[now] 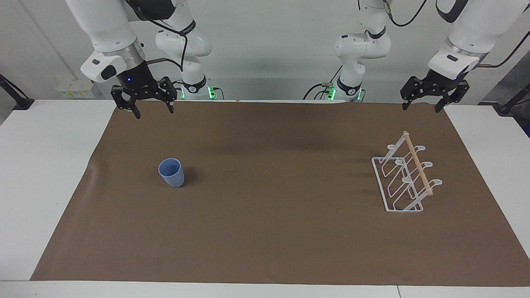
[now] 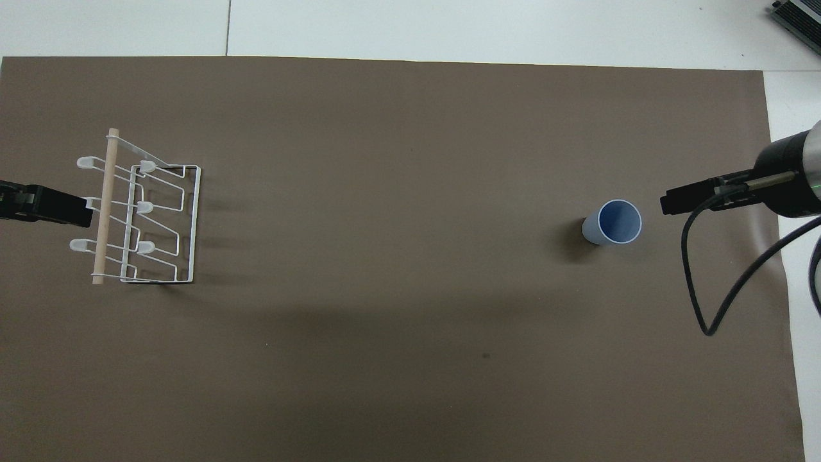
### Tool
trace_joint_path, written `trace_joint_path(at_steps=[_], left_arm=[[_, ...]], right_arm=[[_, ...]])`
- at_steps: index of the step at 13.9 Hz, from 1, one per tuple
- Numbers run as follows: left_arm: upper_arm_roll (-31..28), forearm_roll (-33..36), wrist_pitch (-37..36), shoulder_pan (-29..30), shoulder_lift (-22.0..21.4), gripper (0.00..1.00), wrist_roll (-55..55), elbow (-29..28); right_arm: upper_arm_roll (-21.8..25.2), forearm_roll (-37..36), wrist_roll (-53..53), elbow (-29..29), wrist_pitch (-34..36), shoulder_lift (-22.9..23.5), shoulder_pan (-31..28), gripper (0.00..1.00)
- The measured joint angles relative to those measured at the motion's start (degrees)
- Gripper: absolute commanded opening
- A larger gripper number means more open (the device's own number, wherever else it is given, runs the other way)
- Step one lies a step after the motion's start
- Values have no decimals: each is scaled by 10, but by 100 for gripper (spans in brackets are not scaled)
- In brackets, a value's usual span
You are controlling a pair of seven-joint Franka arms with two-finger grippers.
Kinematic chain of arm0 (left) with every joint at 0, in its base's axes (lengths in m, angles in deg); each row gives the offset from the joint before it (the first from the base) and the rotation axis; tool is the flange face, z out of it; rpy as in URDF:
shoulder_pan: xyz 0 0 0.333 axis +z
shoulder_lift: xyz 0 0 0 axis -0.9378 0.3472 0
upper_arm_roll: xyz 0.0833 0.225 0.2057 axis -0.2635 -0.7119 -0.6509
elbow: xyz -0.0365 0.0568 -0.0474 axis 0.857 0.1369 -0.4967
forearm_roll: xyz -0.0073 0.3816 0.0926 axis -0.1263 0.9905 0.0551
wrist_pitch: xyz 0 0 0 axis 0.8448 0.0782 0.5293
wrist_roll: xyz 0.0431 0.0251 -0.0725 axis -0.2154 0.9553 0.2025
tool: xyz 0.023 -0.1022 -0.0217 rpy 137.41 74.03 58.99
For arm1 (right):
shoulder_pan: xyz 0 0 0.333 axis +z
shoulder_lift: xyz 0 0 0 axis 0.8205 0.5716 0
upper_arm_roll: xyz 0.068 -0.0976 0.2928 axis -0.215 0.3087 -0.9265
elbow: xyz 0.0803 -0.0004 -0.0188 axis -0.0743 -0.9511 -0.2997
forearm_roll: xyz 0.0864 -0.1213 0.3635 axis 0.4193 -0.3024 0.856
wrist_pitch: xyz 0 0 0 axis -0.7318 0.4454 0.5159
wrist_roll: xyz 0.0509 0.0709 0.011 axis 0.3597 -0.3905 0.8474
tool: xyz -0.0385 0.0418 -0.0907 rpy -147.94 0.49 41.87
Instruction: Hang cup on cup holder
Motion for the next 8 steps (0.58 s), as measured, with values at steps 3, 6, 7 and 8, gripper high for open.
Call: trace_joint_path(at_steps=[3, 6, 7, 8], left_arm=[[-2, 0, 3, 3, 0, 100, 2, 0], [-1, 0, 3, 5, 0, 100, 2, 0], [-1, 0, 2, 5, 0, 100, 2, 0], [-1, 0, 2, 6, 0, 100, 2, 0]], right_arm=[[0, 0, 0, -2, 0, 0, -10, 100], [-1, 0, 0, -13, -1, -3, -12, 100], [-3, 0, 1, -28, -9, -8, -11, 100], [-4, 0, 1, -48, -25, -15, -11, 100]])
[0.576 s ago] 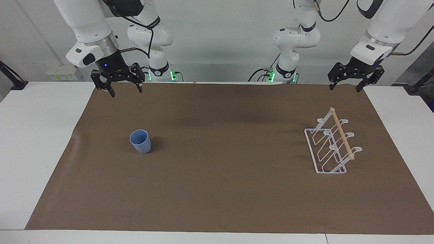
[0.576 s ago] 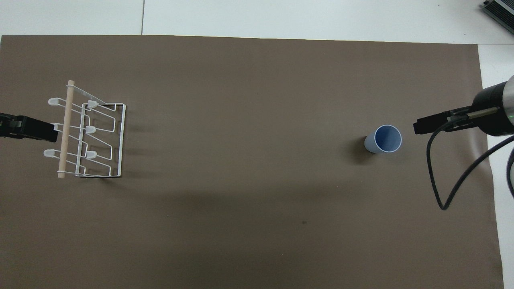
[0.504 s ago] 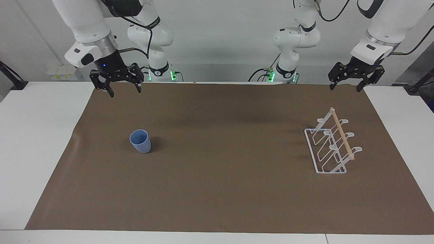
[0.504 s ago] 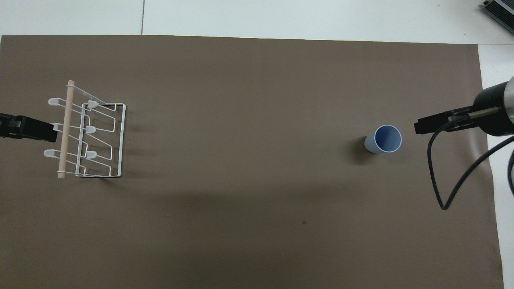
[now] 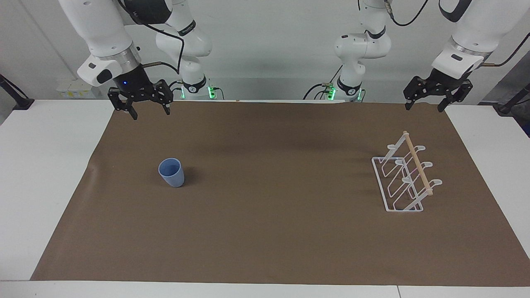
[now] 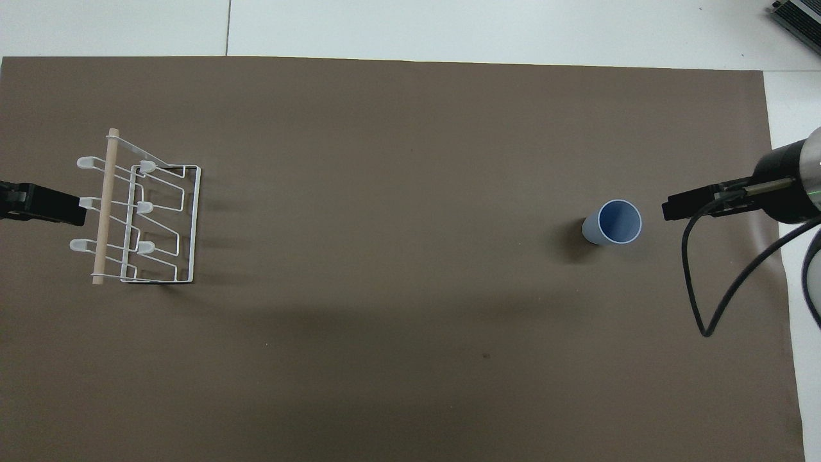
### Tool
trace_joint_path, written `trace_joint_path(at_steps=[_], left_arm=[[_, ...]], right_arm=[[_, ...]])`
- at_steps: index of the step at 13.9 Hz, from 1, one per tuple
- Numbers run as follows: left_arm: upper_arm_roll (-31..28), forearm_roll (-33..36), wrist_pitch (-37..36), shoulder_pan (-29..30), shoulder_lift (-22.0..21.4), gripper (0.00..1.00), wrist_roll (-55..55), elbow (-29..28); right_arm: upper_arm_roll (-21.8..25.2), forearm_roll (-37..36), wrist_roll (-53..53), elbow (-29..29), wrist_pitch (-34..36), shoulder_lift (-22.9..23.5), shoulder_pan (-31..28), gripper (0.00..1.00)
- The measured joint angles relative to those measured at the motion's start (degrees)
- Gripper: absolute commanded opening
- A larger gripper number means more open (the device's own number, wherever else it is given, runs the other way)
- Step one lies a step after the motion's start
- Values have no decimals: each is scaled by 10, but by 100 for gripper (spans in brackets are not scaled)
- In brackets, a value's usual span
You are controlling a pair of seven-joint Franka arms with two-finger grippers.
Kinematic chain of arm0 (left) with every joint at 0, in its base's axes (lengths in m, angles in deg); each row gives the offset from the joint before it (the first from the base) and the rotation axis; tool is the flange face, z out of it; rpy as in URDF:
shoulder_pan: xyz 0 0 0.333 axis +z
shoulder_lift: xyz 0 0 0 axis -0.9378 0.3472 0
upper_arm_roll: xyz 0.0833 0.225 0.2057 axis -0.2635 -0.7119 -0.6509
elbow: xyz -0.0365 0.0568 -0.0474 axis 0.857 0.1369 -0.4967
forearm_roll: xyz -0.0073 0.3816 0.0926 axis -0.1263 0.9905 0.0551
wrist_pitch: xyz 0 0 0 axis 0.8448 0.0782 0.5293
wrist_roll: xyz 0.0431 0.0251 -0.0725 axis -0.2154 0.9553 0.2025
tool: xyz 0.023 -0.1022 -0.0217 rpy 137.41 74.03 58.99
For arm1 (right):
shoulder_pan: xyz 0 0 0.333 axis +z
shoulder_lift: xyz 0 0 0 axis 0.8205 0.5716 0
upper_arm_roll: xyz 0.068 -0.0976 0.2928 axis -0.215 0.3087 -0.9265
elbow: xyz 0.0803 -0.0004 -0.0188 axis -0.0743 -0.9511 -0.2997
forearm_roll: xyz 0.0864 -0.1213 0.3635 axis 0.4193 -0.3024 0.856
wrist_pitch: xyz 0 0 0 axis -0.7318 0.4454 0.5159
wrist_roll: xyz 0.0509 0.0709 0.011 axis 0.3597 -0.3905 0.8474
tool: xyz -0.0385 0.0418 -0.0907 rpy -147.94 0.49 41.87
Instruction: Hang cup on cup holder
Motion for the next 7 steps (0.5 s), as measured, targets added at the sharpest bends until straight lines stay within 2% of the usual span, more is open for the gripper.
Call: trace_joint_path(at_steps=[3, 7], left_arm=[[-2, 0, 0, 5, 0, 100, 1, 0], [-2, 0, 0, 13, 0, 100, 1, 0]], right_arm=[[-1, 0, 0, -71, -76, -26, 0, 100], [-1, 0, 0, -150, -172, -28, 0, 100]])
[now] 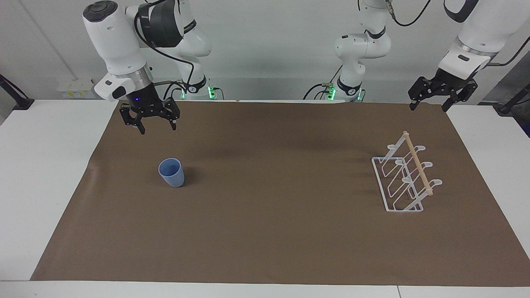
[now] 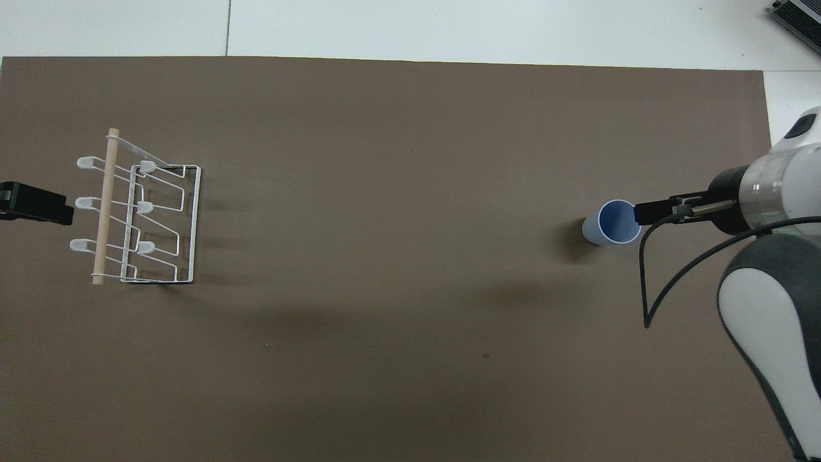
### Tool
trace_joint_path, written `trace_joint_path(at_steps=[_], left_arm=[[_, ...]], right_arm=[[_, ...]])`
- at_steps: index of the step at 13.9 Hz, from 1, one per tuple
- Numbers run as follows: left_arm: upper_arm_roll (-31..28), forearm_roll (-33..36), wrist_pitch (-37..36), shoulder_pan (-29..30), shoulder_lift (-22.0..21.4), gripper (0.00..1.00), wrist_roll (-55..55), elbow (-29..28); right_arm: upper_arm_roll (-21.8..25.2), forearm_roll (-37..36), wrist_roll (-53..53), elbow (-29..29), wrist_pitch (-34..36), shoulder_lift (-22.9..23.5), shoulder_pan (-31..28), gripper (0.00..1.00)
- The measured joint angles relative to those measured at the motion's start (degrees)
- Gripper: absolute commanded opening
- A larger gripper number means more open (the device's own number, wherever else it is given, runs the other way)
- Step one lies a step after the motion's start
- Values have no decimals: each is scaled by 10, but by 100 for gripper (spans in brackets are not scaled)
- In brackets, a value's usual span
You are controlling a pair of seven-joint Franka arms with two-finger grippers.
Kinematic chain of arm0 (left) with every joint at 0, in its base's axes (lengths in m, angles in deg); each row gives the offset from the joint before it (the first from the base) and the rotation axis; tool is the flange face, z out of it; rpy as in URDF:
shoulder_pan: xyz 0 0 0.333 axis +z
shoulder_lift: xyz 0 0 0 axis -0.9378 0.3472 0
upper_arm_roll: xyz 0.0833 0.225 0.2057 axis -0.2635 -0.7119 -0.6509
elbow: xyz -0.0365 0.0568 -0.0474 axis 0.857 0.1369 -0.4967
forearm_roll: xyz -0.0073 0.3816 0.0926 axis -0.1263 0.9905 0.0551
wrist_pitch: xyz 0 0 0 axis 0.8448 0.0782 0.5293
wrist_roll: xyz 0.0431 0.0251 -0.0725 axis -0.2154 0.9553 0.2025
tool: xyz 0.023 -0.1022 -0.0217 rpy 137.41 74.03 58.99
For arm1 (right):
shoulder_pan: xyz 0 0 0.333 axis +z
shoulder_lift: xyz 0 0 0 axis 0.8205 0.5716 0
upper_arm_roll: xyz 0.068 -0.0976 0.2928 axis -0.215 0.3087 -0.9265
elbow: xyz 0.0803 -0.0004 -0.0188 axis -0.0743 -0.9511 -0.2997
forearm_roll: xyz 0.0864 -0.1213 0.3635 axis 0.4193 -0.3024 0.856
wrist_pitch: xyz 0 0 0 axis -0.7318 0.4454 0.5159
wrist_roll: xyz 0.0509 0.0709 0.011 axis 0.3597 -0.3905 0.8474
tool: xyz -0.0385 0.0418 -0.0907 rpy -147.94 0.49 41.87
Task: Hang cup on cup holder
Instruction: 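Reach the right gripper down to the blue cup and grasp it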
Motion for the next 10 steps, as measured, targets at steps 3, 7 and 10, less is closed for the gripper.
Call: trace_joint_path(at_steps=[3, 7, 10], left_arm=[[0, 0, 0, 0, 0, 100, 0, 0], [0, 0, 0, 0, 0, 100, 0, 0], [0, 0, 0, 0, 0, 100, 0, 0]], right_arm=[[-1, 0, 0, -53, -60, 25, 3, 100], [-1, 0, 0, -78, -109, 74, 22, 100], [-1, 0, 0, -107, -155, 80, 29, 100]])
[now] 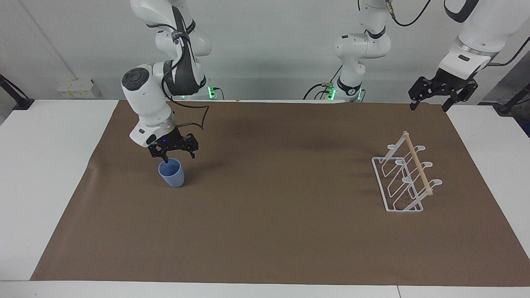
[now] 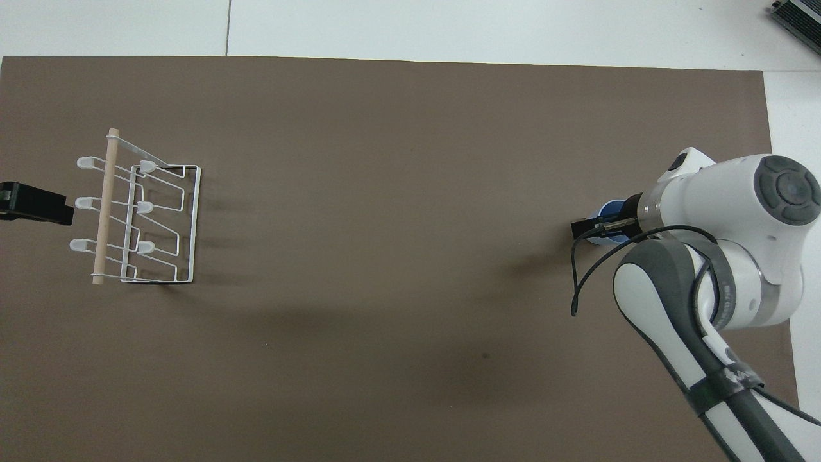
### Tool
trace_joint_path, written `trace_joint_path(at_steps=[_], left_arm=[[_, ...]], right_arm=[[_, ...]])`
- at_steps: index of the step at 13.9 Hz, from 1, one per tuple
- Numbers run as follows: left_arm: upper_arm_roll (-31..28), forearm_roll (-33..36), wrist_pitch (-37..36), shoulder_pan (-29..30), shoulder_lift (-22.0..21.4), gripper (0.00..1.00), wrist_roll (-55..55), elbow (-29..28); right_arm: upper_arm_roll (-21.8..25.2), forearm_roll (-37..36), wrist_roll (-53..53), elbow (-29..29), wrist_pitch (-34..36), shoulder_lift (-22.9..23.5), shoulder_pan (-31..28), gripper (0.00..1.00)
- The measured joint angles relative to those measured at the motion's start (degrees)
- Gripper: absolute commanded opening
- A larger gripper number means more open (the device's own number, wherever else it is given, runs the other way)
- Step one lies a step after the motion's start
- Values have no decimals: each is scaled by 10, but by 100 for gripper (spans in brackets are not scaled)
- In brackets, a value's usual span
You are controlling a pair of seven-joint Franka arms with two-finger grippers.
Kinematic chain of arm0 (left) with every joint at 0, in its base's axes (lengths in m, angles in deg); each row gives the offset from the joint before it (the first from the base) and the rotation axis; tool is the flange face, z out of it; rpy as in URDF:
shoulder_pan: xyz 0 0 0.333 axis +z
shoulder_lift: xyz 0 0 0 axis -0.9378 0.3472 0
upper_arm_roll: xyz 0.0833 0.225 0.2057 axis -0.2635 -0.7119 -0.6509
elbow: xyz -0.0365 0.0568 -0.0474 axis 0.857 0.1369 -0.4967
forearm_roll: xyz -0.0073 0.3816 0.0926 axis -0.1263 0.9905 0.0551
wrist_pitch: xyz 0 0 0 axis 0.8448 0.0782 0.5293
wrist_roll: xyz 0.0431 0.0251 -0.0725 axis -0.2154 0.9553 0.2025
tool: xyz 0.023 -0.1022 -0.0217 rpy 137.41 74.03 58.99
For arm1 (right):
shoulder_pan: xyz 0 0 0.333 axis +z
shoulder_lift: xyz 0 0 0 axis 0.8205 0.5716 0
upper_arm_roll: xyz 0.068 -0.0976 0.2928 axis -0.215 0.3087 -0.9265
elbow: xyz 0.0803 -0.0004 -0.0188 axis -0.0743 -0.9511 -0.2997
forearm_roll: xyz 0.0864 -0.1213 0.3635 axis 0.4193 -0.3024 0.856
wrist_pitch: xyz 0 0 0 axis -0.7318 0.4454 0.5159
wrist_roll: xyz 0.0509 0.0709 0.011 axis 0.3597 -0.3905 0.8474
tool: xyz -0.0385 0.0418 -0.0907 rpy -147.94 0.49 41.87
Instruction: Hang cup on cup holder
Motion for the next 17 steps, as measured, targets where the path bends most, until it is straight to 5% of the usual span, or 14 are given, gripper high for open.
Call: trace_joint_path(at_steps=[5, 6, 10, 11, 17], left_arm=[[0, 0, 0, 0, 0, 100, 0, 0], [0, 0, 0, 0, 0, 100, 0, 0], [0, 0, 0, 0, 0, 100, 0, 0], [0, 0, 0, 0, 0, 100, 0, 0], [0, 0, 0, 0, 0, 100, 0, 0]], right_arm=[[1, 0, 0, -25, -47, 18, 0, 100], [1, 0, 0, -34, -59, 19, 0, 91], [1, 0, 0, -48, -73, 20, -1, 9], [1, 0, 0, -48, -73, 20, -1, 0], [6, -1, 0, -40, -68, 18, -5, 0]])
